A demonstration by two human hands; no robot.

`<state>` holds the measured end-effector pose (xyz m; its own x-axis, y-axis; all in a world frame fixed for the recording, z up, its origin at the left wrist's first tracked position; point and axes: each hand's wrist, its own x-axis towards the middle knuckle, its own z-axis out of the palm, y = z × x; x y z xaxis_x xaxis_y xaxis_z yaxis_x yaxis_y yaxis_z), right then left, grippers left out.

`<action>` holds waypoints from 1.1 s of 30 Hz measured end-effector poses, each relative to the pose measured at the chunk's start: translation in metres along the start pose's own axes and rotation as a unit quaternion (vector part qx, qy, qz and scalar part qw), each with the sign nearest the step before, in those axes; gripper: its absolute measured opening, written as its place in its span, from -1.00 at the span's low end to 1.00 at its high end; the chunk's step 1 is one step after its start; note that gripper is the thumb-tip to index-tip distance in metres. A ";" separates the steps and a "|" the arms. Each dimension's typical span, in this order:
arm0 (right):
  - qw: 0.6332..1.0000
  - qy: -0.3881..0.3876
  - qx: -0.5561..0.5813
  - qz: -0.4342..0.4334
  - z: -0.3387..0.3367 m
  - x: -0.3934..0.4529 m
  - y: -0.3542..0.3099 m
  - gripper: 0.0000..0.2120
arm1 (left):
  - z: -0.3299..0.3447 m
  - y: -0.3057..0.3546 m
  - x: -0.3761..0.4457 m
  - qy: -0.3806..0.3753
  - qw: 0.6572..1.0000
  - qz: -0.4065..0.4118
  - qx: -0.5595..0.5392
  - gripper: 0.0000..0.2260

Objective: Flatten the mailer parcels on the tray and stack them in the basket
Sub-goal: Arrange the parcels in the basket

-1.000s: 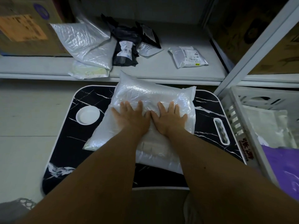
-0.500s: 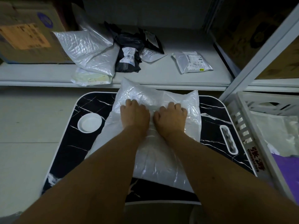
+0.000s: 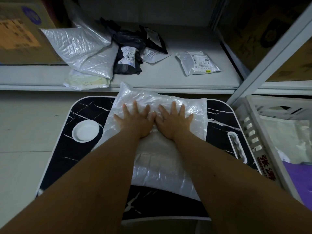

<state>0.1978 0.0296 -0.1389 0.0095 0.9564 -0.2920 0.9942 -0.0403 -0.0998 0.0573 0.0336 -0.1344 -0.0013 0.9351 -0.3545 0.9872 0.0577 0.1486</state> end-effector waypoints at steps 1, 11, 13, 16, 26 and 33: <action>1.000 0.005 0.004 0.004 0.001 0.000 0.000 -0.40 | 0.001 0.000 0.000 0.008 1.000 -0.009 -0.008 -0.45; 0.983 0.071 0.022 0.166 0.000 -0.007 -0.002 -0.31 | 0.004 0.007 -0.011 0.136 0.988 -0.049 0.046 -0.55; 0.986 0.058 0.018 0.153 -0.010 -0.010 0.000 -0.48 | -0.001 0.008 -0.021 0.154 0.986 0.008 0.055 -0.72; 0.986 0.032 0.098 0.134 -0.019 -0.023 0.001 -0.58 | -0.005 -0.004 -0.038 0.124 0.991 0.037 0.025 -0.74; 0.975 0.121 0.096 0.163 0.014 -0.133 -0.044 -0.48 | 0.025 -0.006 -0.134 0.130 0.991 -0.005 -0.006 -0.50; 0.978 0.083 0.125 0.144 0.059 -0.187 -0.032 -0.43 | 0.068 -0.012 -0.173 0.095 0.995 -0.017 -0.036 -0.48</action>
<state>0.1577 -0.1651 -0.1370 0.3222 0.9281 -0.1865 0.8909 -0.3639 -0.2719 0.0565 -0.1530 -0.1375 -0.0711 0.9810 -0.1804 0.9719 0.1088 0.2086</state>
